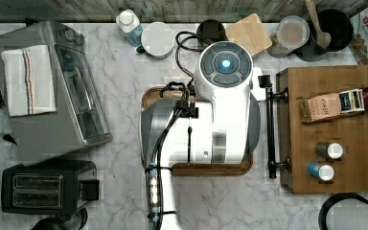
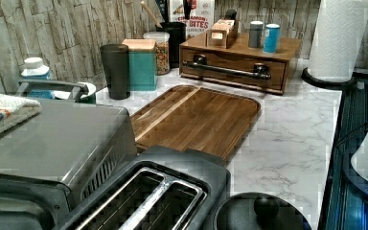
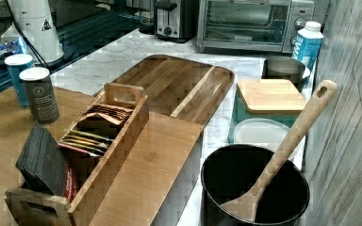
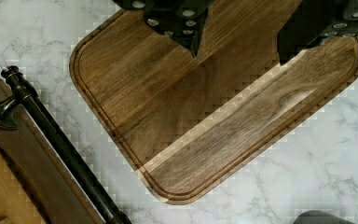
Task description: Open the drawer.
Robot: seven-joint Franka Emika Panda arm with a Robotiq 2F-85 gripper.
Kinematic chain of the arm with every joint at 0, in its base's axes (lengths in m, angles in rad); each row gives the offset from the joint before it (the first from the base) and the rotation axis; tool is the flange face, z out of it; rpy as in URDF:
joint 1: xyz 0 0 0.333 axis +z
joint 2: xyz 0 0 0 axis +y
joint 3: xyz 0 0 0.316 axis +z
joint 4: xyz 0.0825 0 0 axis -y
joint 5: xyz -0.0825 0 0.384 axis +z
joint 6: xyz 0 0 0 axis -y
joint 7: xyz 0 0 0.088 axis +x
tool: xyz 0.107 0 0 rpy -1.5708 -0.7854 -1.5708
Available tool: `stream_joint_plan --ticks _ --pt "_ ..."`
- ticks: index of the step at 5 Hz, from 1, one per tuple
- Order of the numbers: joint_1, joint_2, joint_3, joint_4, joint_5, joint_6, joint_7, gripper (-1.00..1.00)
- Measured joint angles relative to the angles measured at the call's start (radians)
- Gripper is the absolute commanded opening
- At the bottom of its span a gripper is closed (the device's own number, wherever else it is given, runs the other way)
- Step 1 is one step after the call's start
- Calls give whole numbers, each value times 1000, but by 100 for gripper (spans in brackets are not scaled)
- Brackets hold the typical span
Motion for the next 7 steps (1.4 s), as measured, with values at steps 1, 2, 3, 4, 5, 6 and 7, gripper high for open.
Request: stream_joint_plan --ticks 1,2,3,4,5,6,7 --pt "-3 0 3 -3 -1 0 0 100" --pt "-2 6 3 -3 -14 0 0 100" --pt "-2 5 1 -25 -15 32 -61 100" --pt "-6 -6 -3 -72 -15 75 -296 100" --pt "-15 -31 -20 -136 -15 135 -584 100" --pt "-27 -44 -47 -169 -36 158 -765 100" --pt "-52 -53 -70 -206 -40 276 -810 100"
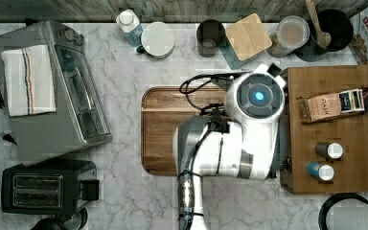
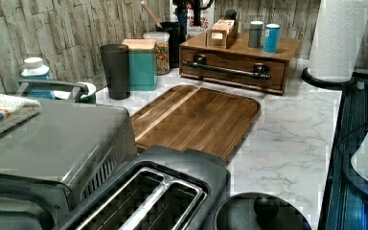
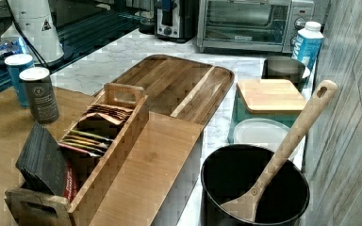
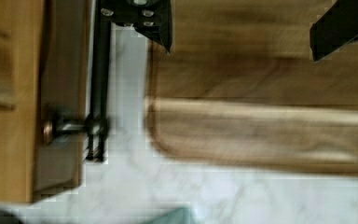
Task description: Open the drawer.
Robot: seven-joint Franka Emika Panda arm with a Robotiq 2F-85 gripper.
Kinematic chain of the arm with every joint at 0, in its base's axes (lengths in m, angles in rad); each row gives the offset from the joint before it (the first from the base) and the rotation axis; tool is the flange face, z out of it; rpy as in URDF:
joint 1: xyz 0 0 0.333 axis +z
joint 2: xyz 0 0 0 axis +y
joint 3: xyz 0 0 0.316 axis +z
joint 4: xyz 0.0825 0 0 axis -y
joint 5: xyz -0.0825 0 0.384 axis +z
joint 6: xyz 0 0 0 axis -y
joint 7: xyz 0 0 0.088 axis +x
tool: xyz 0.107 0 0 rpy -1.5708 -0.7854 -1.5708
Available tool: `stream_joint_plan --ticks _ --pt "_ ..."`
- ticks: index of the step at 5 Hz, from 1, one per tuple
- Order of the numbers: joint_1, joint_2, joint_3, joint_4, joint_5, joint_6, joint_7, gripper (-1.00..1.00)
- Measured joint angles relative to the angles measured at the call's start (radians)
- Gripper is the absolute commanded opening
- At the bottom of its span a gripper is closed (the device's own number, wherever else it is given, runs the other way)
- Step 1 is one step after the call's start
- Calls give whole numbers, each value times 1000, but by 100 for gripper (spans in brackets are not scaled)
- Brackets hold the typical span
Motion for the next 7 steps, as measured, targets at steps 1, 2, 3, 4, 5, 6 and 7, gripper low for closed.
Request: stream_joint_plan --ticks 1,2,3,4,5,6,7 --pt "-29 -10 -31 -37 -36 103 0 100" --pt "-74 -6 -47 -68 -91 149 0 100" --pt "-123 0 -50 -111 -95 164 0 100" --pt "-134 0 -82 -156 -92 176 -2 100" --pt "-136 0 -104 -199 -92 227 -2 100" --pt "-136 6 -108 -230 -81 271 -2 100" --pt "-129 14 -107 -246 -79 283 -2 100"
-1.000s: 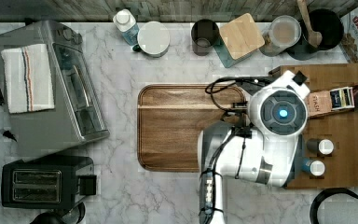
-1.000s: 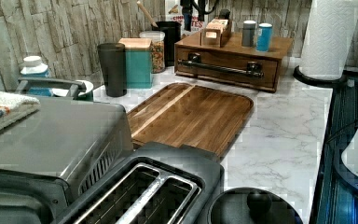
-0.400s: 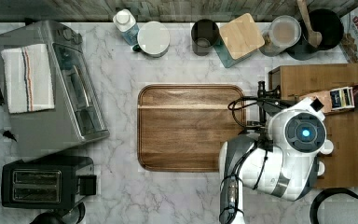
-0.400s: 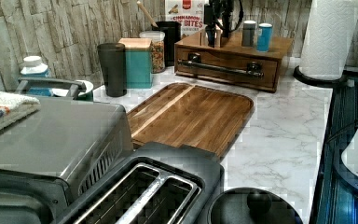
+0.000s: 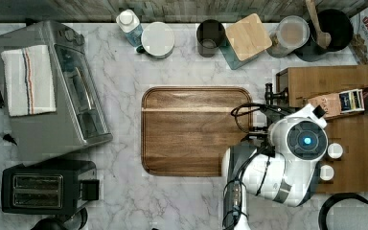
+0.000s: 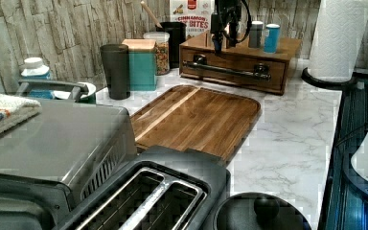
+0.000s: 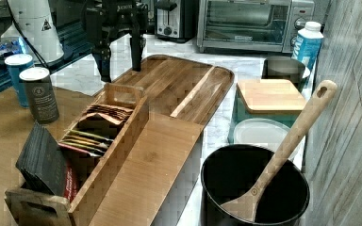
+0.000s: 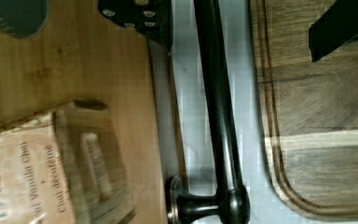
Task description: Open the drawer.
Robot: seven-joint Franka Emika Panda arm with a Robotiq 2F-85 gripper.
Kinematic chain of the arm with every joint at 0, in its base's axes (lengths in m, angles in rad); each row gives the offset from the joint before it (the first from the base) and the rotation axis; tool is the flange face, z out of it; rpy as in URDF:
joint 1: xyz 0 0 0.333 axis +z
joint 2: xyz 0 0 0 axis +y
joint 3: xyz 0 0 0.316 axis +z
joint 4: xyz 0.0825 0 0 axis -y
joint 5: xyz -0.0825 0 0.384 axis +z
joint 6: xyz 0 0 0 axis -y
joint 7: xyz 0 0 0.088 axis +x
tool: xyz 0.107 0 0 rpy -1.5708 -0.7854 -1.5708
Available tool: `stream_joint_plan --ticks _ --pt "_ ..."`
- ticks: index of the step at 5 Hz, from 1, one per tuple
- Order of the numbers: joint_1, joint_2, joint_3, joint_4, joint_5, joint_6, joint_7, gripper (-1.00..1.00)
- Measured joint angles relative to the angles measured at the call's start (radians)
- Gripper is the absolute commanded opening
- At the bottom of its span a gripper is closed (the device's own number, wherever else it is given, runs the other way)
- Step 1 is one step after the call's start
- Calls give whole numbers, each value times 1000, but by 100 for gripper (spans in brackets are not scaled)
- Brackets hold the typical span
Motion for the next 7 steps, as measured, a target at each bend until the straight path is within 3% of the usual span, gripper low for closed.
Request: stream_joint_plan --ticks 5,7 --pt "0 176 0 -4 -1 167 -46 100" --pt "-1 195 3 -2 62 241 -126 100"
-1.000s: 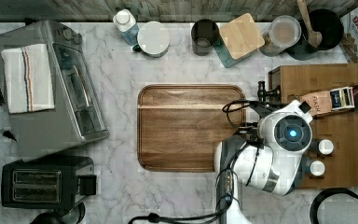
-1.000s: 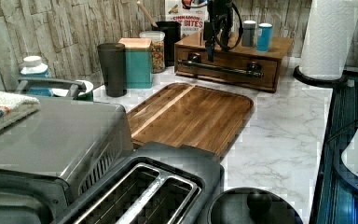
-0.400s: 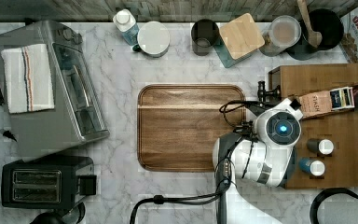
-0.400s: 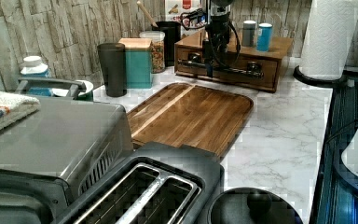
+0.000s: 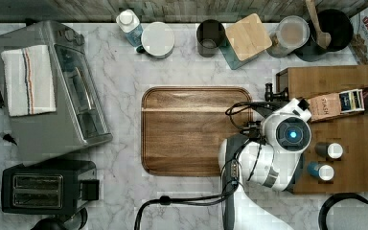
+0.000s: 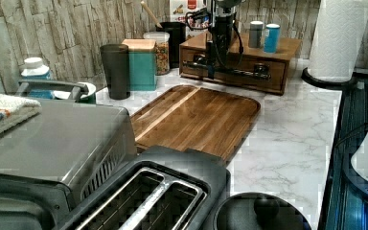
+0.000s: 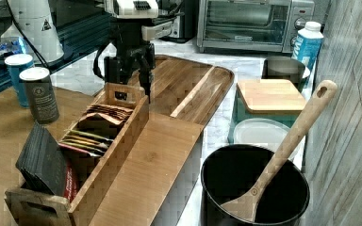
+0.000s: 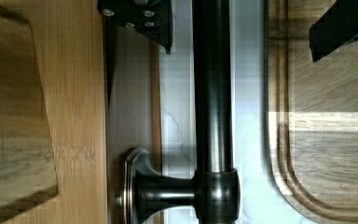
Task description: Open the drawer.
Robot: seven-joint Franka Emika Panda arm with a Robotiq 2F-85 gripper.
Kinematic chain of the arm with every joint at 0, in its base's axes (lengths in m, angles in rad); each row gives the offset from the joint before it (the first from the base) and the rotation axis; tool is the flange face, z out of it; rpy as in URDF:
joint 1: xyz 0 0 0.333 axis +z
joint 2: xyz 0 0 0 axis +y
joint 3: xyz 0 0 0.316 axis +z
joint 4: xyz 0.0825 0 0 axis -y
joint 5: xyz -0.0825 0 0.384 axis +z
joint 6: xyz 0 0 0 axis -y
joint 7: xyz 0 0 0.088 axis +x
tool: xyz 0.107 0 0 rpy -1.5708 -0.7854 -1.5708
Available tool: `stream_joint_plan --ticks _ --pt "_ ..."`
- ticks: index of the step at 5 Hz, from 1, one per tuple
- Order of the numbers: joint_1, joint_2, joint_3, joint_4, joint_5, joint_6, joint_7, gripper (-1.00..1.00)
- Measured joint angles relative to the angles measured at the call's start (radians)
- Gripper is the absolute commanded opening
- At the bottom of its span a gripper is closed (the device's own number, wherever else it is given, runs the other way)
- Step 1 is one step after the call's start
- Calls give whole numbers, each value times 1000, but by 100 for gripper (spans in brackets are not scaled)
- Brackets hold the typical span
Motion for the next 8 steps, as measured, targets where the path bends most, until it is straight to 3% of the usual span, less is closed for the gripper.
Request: stream_joint_plan --ticks 4,5,6,8 --pt "3 50 7 -2 50 13 0 100" --pt "-13 50 24 10 67 -31 -110 100" --pt "-27 50 34 27 163 -71 -173 100" --pt "-26 41 67 14 147 -45 40 100"
